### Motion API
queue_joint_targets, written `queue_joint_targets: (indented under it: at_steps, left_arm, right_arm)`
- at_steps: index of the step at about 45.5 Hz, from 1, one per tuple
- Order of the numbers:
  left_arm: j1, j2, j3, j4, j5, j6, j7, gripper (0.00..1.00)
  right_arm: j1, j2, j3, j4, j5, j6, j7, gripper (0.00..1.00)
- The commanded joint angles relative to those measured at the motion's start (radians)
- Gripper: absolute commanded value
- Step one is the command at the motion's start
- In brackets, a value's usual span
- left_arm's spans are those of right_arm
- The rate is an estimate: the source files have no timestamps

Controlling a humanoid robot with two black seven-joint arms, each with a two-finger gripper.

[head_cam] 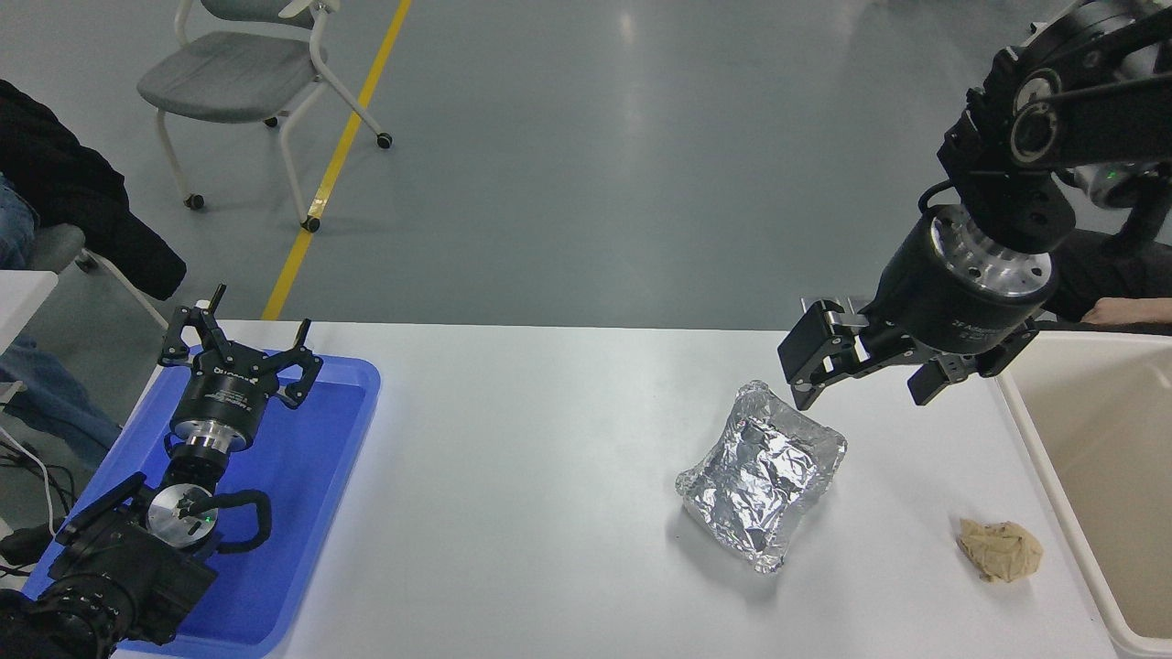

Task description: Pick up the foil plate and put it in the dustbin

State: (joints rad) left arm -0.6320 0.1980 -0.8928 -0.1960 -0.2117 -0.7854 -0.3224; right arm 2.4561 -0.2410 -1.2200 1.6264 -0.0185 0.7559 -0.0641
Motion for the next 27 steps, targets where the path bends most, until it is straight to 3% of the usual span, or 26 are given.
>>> queue_joint_targets:
  at_steps: [1,27]
  left_arm:
    - [0.002,-0.006,0.000,-0.002,0.002,0.000,-0.003,1.00]
    - [0.002,-0.006,-0.002,-0.002,0.000,0.000,0.000,1.00]
  right_arm:
    - [-0.009,-0.007,-0.018,-0.002,-0.015,-0.001,0.000,1.00]
    - [-0.126,0.054,0.005,-0.129,-0.015,-0.009,0.000,1.00]
